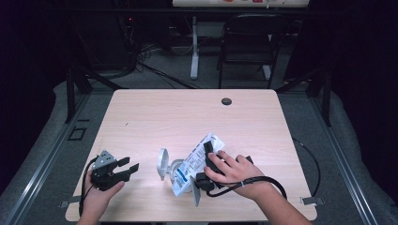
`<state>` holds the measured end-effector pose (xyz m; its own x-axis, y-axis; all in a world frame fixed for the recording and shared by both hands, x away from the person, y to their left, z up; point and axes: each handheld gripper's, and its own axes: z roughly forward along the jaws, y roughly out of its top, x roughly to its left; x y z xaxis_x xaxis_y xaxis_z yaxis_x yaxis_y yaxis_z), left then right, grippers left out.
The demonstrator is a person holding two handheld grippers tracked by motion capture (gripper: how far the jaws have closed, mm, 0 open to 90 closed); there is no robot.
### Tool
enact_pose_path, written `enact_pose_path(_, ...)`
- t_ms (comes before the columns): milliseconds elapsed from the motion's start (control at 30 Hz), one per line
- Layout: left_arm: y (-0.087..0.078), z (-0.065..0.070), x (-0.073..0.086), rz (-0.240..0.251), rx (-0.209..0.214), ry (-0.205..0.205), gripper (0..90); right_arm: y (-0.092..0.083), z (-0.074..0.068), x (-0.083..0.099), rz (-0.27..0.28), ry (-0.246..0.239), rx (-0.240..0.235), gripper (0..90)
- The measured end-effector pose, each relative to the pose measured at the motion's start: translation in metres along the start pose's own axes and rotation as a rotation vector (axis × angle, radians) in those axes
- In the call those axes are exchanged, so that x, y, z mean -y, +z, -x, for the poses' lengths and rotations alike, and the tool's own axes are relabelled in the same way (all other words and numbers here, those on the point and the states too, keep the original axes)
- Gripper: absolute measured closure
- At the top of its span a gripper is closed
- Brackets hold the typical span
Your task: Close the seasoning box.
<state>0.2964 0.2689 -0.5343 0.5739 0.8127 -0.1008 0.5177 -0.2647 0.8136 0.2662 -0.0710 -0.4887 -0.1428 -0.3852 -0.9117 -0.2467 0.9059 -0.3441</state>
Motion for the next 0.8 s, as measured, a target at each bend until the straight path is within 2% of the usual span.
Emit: enact_pose_path(800,0.0,-0.0004,0.0002,0.002,0.0,-0.002,49.5,0.0001,-0.0036,0.0004,0.008,0.037,-0.011,66.9)
